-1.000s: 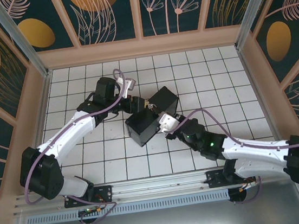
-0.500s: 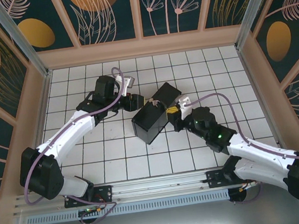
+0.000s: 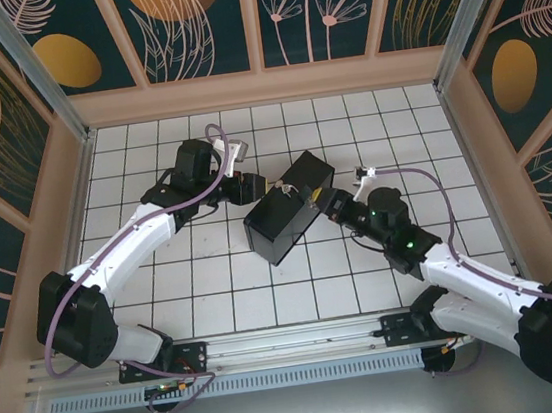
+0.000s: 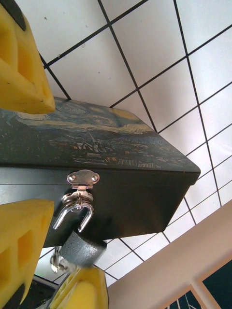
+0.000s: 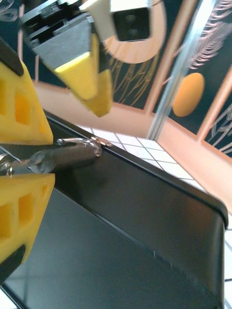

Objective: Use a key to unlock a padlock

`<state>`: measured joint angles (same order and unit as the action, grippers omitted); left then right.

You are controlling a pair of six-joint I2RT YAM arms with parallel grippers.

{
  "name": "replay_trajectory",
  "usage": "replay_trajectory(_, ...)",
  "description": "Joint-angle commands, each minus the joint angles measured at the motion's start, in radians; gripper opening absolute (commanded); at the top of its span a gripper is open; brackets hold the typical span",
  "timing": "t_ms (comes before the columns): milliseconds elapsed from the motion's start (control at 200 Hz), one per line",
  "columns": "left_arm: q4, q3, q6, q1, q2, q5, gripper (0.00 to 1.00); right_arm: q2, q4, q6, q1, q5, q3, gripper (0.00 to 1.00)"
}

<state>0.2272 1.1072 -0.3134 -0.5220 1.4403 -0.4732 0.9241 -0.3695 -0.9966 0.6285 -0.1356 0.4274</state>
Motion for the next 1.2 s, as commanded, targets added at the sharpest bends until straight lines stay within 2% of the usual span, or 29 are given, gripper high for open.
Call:
replay_trajectory(0,-0.029,0.014,-0.015,0.001,-0.033,0.0,0.49,0.03,-0.008,-0.152,-0.031,-0.119,0.039,0.29)
replay_trajectory(50,-0.026,0.014,-0.015,0.001,-0.039,0.005,0.5,0.043,0.056,-0.094,-0.038,-0.144,0.072,0.29)
replay_trajectory(125,-0.022,0.01,-0.014,0.002,-0.05,0.015,0.5,0.04,0.196,0.012,-0.039,-0.11,0.132,0.3)
replay_trajectory(310,-0.007,-0.006,-0.009,0.001,-0.062,0.007,0.5,0.018,0.336,0.256,-0.053,-0.059,0.242,0.37)
replay_trajectory(450,0.012,-0.051,-0.01,-0.012,-0.061,0.007,0.5,0.118,0.488,0.42,-0.075,-0.091,0.375,0.41)
replay_trajectory(525,0.005,-0.078,-0.019,-0.013,-0.076,0.015,0.5,0.166,0.559,0.523,-0.075,-0.087,0.439,0.47)
replay_trajectory(646,0.003,-0.093,-0.028,-0.013,-0.09,0.014,0.51,0.224,0.62,0.662,-0.073,-0.126,0.514,0.48)
replay_trajectory(756,0.012,-0.094,-0.025,-0.013,-0.09,0.021,0.51,0.304,0.771,0.766,-0.061,-0.122,0.619,0.49)
replay_trajectory(986,0.023,-0.086,-0.008,-0.013,-0.087,0.036,0.51,0.411,0.965,0.873,0.026,0.009,0.754,0.55)
replay_trajectory(1196,0.027,-0.09,-0.001,-0.013,-0.094,0.03,0.51,0.499,1.049,0.906,0.085,0.146,0.817,0.54)
